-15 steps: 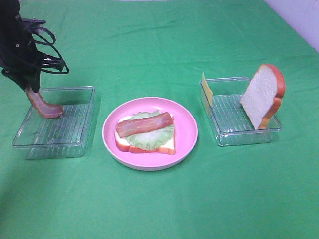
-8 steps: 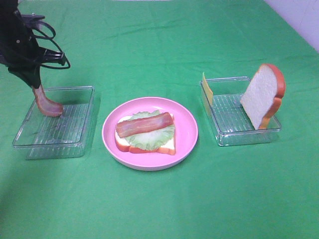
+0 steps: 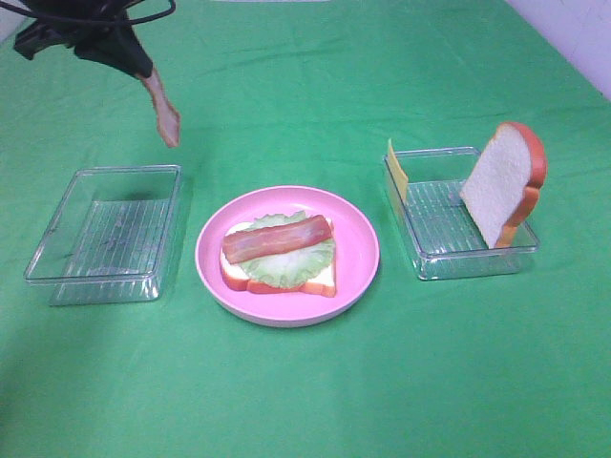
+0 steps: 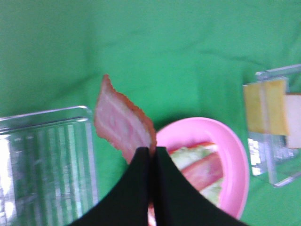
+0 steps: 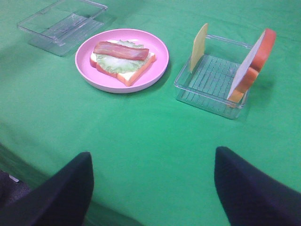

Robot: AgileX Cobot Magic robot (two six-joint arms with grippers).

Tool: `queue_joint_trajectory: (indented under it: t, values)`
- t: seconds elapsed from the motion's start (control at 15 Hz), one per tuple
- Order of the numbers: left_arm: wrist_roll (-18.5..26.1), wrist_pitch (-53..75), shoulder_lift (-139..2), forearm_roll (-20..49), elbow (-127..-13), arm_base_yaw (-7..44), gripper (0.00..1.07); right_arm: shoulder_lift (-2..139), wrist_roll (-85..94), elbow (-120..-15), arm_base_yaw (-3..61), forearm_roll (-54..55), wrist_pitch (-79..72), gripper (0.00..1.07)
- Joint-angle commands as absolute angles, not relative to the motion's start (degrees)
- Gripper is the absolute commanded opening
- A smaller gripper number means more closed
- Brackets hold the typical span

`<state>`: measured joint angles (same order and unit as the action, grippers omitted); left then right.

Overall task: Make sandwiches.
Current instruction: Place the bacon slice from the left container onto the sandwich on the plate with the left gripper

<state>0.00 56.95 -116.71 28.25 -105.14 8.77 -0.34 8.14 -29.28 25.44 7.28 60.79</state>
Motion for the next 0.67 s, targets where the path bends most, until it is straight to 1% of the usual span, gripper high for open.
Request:
queue_joint_trajectory:
  t: [0.07,0.2,0.27,0.47,0.67]
  values:
    - [8.25,55.86,-117.06,42.51,-104.91,13.41,0.0,-1.09,8.54,-28.99,25.38,7.05,61.02,0.69]
    - [8.94,55.0,-118.03,44.81,-104.91,16.62,0.0,-1.09,8.54,-28.99,25.38,7.05,61.02,0.69]
    - [8.94,54.26,-119.4,45.26,-104.91,19.71,0.0,-1.09,8.54,-28.99,25.38,7.05,61.02,0.69]
    - [8.94,53.4,-122.04,45.21,-104.91,23.89,0.0,-1.09,8.54,-28.99,25.38,7.05,61.02,0.69]
    - [8.54,54.43,-125.94,42.46,-104.91,26.76,0.0,-1.09,8.54,-28.99,25.38,7.05,61.02,0.69]
